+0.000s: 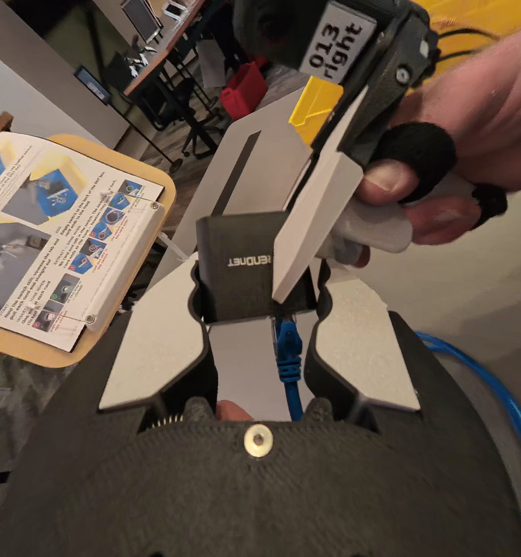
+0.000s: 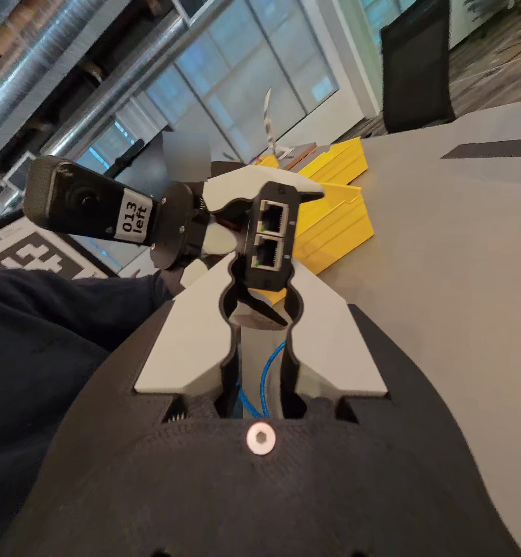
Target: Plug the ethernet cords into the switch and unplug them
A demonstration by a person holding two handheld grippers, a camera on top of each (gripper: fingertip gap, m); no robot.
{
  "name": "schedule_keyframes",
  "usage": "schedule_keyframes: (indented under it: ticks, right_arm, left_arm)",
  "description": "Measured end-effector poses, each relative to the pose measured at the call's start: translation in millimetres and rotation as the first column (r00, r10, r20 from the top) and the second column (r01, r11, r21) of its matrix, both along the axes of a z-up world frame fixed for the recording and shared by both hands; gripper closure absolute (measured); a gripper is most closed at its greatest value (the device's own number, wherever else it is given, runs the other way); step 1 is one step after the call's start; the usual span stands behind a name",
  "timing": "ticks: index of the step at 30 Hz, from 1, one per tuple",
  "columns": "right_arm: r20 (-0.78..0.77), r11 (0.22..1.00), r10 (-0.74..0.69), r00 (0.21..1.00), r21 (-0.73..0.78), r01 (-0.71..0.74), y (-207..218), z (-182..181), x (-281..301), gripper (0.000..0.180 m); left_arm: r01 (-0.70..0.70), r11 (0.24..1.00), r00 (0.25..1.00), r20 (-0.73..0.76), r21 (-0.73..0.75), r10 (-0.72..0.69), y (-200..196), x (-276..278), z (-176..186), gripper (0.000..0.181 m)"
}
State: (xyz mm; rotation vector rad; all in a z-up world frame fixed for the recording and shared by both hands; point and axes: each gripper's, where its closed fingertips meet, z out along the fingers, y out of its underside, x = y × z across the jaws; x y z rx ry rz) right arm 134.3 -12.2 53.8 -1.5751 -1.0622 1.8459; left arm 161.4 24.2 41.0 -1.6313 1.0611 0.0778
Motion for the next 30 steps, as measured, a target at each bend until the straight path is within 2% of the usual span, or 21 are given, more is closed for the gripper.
schedule_keyframes:
  ticks: [3,6,7,9,11,13,16,18,20,22,25,27,30]
  right_arm:
    - [0.118,0.99,0.032,0.992,0.129,-0.048,2.9,-11.9,2.2,0.157]
    - [0.288,0.936,0.173,0.942,0.248,-0.248,-7.5,-21.7,11.2,0.157]
    - [0.363,0.888,0.235,0.902,0.297,-0.351,-13.9,-27.1,16.9,0.157]
    - [0.519,0.791,0.271,0.811,0.359,-0.494,-15.6,-38.7,23.1,0.157]
    - [0.6,0.705,0.315,0.735,0.371,-0.605,-20.7,-39.6,24.6,0.157]
    - [0.683,0.612,0.302,0.665,0.396,-0.685,-20.8,-43.0,26.0,0.157]
    - [0.761,0.517,0.275,0.588,0.398,-0.758,-21.4,-45.6,28.8,0.157]
    - [0.792,0.467,0.234,0.563,0.417,-0.78,-17.2,-48.4,29.0,0.155]
    - [0.792,0.451,0.201,0.577,0.448,-0.772,-12.8,-48.6,25.2,0.152]
    - [0.748,0.489,0.153,0.646,0.511,-0.707,-4.2,-40.4,15.8,0.15]
    - [0.617,0.564,0.007,0.787,0.648,-0.512,18.3,-21.4,3.6,0.122]
    - [0.541,0.588,-0.073,0.838,0.701,-0.402,20.9,-17.1,7.3,0.115]
    - [0.427,0.539,-0.25,0.869,0.807,-0.242,20.8,-25.9,8.4,0.112]
  left_arm:
    - [0.054,0.996,0.997,-0.042,-0.064,-0.057,-9.1,-5.2,-10.2,0.105]
    - [0.142,0.961,0.989,-0.007,-0.238,-0.148,-31.0,-15.2,-11.0,0.113]
    - [0.162,0.952,0.986,0.018,-0.26,-0.163,-34.0,-18.0,-5.1,0.115]
    - [0.184,0.941,0.982,0.089,-0.285,-0.165,-33.2,-19.4,6.9,0.117]
    - [0.225,0.887,0.974,0.112,-0.404,-0.196,-40.2,-14.5,-2.6,0.121]
    - [0.232,0.856,0.973,0.105,-0.462,-0.207,-43.7,-12.0,-13.4,0.131]
    - [0.306,0.806,0.951,0.205,-0.507,-0.232,-54.0,-1.3,-17.7,0.148]
    - [0.299,0.815,0.949,0.243,-0.497,-0.2,-51.3,-0.7,-19.0,0.153]
    - [0.289,0.819,0.942,0.298,-0.496,-0.152,-47.7,-3.6,-18.9,0.156]
    - [0.28,0.835,0.927,0.361,-0.473,-0.107,-43.5,-8.6,-14.7,0.156]
    - [0.265,0.862,0.881,0.472,-0.431,-0.035,-37.0,-17.8,-3.1,0.156]
    - [0.249,0.885,0.802,0.596,-0.392,0.038,-29.1,-27.3,11.5,0.156]
    - [0.248,0.902,0.629,0.767,-0.353,0.127,-21.0,-40.3,29.1,0.156]
